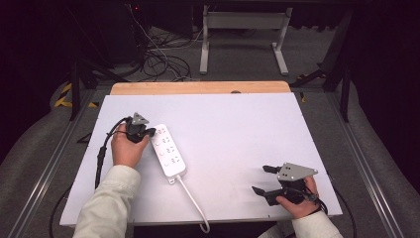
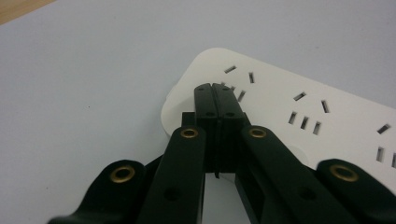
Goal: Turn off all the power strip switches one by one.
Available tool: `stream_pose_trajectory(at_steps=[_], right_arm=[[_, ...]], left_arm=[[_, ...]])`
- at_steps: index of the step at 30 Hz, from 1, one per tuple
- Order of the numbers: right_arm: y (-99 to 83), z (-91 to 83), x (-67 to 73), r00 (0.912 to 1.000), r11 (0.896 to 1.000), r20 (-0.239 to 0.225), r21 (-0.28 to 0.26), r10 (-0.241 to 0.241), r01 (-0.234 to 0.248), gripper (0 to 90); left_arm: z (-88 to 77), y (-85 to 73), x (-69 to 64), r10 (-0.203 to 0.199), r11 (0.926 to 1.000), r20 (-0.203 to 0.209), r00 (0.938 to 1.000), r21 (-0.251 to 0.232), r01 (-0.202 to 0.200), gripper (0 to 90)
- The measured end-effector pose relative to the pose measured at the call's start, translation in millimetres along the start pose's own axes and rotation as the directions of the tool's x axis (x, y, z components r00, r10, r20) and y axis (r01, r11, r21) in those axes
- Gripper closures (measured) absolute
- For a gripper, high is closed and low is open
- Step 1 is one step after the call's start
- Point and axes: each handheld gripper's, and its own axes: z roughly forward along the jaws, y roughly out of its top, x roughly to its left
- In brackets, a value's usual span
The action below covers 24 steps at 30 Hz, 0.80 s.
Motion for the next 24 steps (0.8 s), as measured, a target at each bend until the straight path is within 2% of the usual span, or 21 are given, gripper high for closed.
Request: stream_pose_trajectory(at_steps=[1,8,10,11,12,13,15,20,21,24], right_arm=[[0.0,0.0,0.0,1.0000,1.000,-0.001,0.000,0.000,0.000,20.6],[-0.2,0.1,0.1,1.0000,1.000,-0.002,0.000,0.001,-0.001,20.6],[-0.2,-0.3,0.1,1.0000,1.000,-0.002,-0.002,0.001,-0.001,20.6],[-0.2,-0.6,-0.2,1.0000,1.000,-0.001,-0.004,0.002,-0.002,20.6],[-0.3,-0.9,-1.5,1.0000,1.000,0.000,-0.007,0.004,-0.004,20.6],[-0.3,-0.9,-1.5,1.0000,1.000,0.000,-0.007,0.004,-0.004,20.6],[-0.1,-0.6,-2.1,1.0000,1.000,0.001,-0.006,0.005,-0.005,20.6],[0.4,-0.5,-2.4,1.0000,1.000,0.002,-0.009,0.005,-0.005,20.4],[0.4,-0.8,-2.0,1.0000,1.000,0.005,-0.009,0.006,-0.006,20.4],[0.3,-2.3,-1.1,1.0000,1.000,0.006,-0.013,0.004,-0.004,20.3]], left_arm=[[-0.4,0.1,-0.1,0.007,1.0000,-0.005,1.0000,0.006,-0.007,90.0],[0.4,-0.2,0.8,-0.017,0.9998,0.017,0.9997,0.013,0.016,90.0],[-0.1,1.6,0.1,0.009,0.9997,0.010,0.9999,0.024,-0.010,90.0],[-0.9,2.5,-0.1,0.023,0.9997,-0.003,0.9997,0.003,-0.023,90.0],[-3.1,3.8,-0.6,0.018,0.9997,-0.014,0.9997,0.014,-0.018,90.0],[-5.0,3.5,0.4,0.015,0.9999,-0.010,0.9998,0.001,-0.015,90.0],[-11.2,3.8,1.2,-0.013,0.9987,0.027,0.9995,-0.050,0.014,90.0],[-28.9,8.6,-11.0,0.039,0.9937,0.042,0.9984,-0.107,-0.034,89.0],[-32.2,8.5,-13.6,0.040,0.9927,0.043,0.9983,-0.115,-0.035,77.4],[-44.8,6.6,-20.8,0.058,0.9880,0.064,0.9962,-0.147,-0.048,72.5]])
